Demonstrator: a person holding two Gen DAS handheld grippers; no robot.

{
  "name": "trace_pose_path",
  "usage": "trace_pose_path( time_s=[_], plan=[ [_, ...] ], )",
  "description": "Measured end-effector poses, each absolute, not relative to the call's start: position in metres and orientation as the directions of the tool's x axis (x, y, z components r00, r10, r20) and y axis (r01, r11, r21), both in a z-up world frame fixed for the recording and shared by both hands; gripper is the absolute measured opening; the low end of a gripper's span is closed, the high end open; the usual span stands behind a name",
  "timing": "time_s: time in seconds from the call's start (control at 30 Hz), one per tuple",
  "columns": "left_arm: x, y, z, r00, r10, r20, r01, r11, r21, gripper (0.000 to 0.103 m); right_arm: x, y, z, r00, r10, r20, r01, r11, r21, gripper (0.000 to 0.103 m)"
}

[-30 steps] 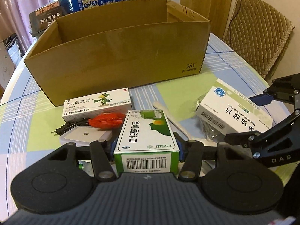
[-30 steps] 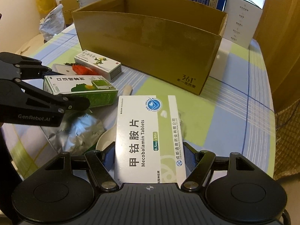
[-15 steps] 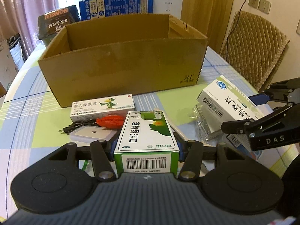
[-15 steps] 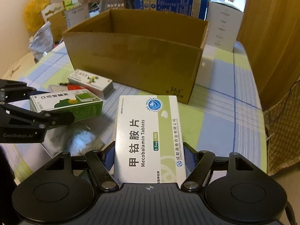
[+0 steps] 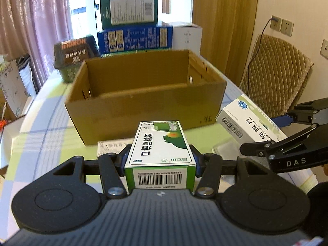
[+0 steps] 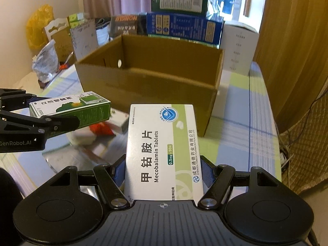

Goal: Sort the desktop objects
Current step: 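Carry both held medicine boxes over the open cardboard box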

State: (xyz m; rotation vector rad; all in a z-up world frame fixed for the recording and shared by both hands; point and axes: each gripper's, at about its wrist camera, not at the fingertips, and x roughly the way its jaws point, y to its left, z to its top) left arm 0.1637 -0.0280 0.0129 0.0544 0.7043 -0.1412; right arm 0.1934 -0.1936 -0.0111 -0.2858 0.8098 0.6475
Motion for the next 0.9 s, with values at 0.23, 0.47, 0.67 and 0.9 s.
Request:
trace_pose_path(
  time_s=[0.23,0.47,0.67,0.9],
  plan=[
    [0.183,-0.016,0.042,0.793,-0.092,-0.602,0.133,0.991,0.024,0.050,0.213,-0.175,0.022,0.545,0.449,-0.708,-0.629,0.777,0.009,0.068],
    [0.220,0.001,0.057,0.821,-0.068,-0.567,0.105,0.994,0.033,0.050,0.248,-0.148,0.041,0.562,0.454,-0.692,-0.625,0.781,0.005,0.068],
    [0.260,0.014,0.054,0.829,-0.048,-0.558,0.083,0.996,0.037,0.050,0.286,-0.124,0.040,0.558,0.450,-0.697,-0.615,0.788,0.016,0.068],
    [0.299,0.028,0.041,0.825,-0.033,-0.564,0.060,0.998,0.030,0.050,0.326,-0.106,0.033,0.554,0.443,-0.705,-0.595,0.803,0.037,0.068]
  ],
)
